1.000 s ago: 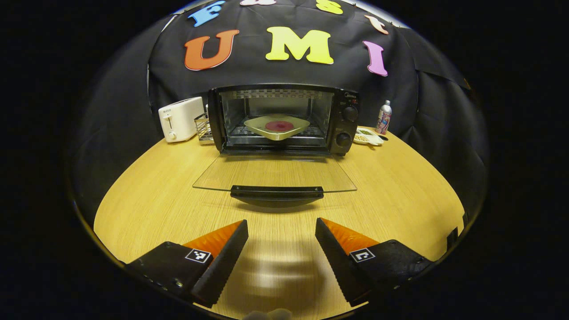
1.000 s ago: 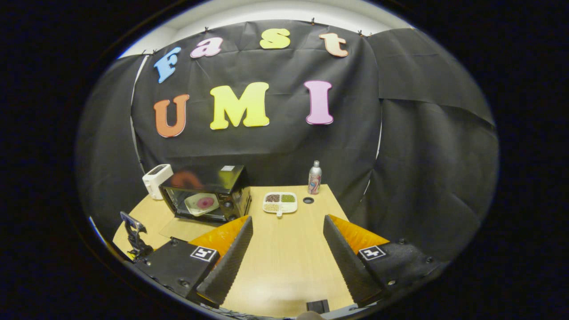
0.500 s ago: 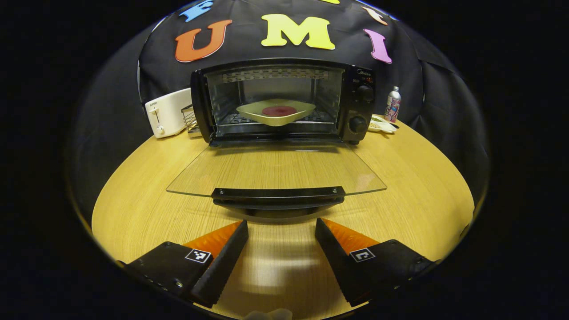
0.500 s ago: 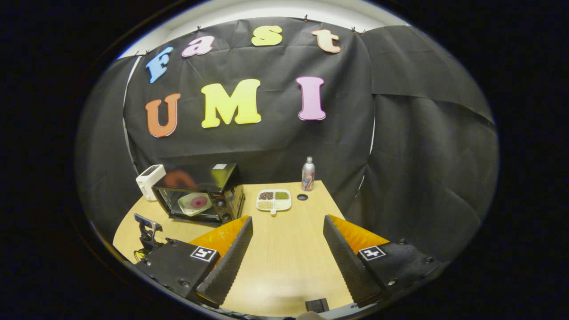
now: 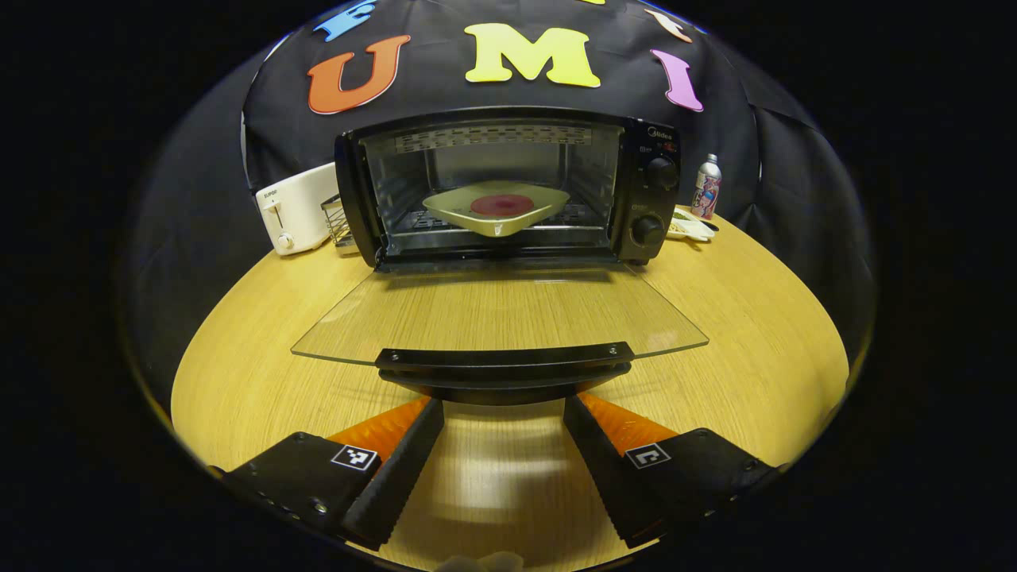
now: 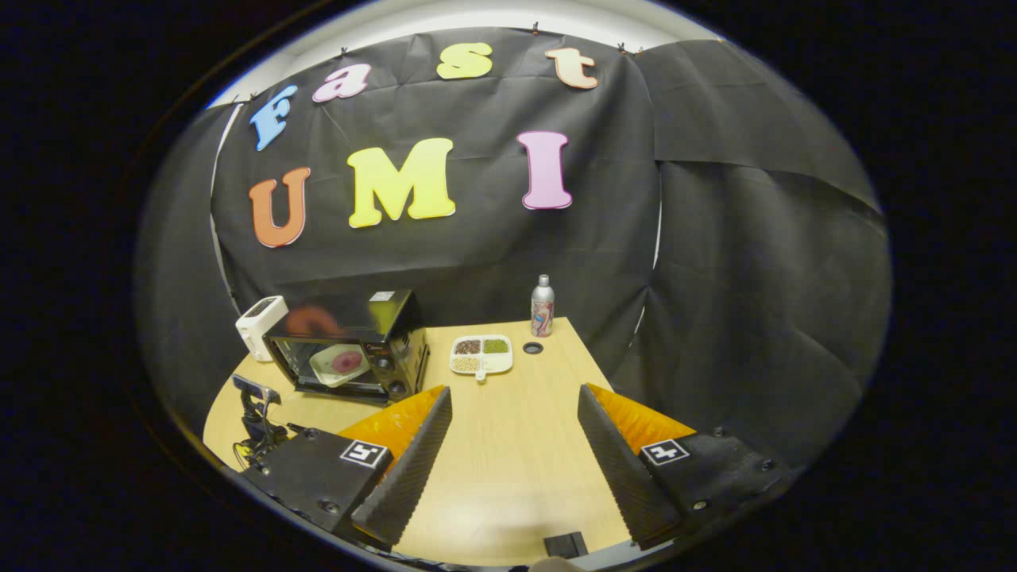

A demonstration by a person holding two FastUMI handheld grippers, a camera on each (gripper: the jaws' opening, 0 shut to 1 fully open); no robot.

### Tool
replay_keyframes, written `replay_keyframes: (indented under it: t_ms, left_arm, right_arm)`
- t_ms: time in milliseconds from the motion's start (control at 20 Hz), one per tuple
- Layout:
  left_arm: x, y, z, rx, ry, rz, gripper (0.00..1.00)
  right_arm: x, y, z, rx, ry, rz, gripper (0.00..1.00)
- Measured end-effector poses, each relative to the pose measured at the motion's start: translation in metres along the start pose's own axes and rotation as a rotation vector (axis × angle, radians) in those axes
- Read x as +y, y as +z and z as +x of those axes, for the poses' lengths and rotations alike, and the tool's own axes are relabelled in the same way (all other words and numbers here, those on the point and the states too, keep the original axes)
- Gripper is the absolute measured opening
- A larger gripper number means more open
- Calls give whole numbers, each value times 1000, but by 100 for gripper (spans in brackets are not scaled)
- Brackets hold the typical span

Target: Open the electric oven with the left hand, put the food in, and close the electric oven.

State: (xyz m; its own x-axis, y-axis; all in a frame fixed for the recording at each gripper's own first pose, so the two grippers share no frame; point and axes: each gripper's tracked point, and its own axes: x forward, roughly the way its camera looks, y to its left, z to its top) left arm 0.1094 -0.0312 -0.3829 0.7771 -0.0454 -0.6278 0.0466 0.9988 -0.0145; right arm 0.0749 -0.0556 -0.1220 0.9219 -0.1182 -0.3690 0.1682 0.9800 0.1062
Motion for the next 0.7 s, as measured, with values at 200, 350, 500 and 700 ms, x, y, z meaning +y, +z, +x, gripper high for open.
replay_keyframes:
  t_ms: [200, 350, 500, 700]
  left_arm:
    - [-1, 29, -7, -35, 3, -9, 98]
    - [1, 66, -9, -83, 10, 3, 97]
    - [2, 117, -8, -156, 17, 4, 97]
    - [1, 151, -14, -214, 24, -19, 97]
  right_arm:
    - [-1, -1, 5, -3, 15, 15, 100]
    - [-3, 0, 6, -10, 25, 29, 100]
    - [-5, -4, 6, -10, 30, 27, 96]
    - [-7, -5, 4, -8, 38, 32, 100]
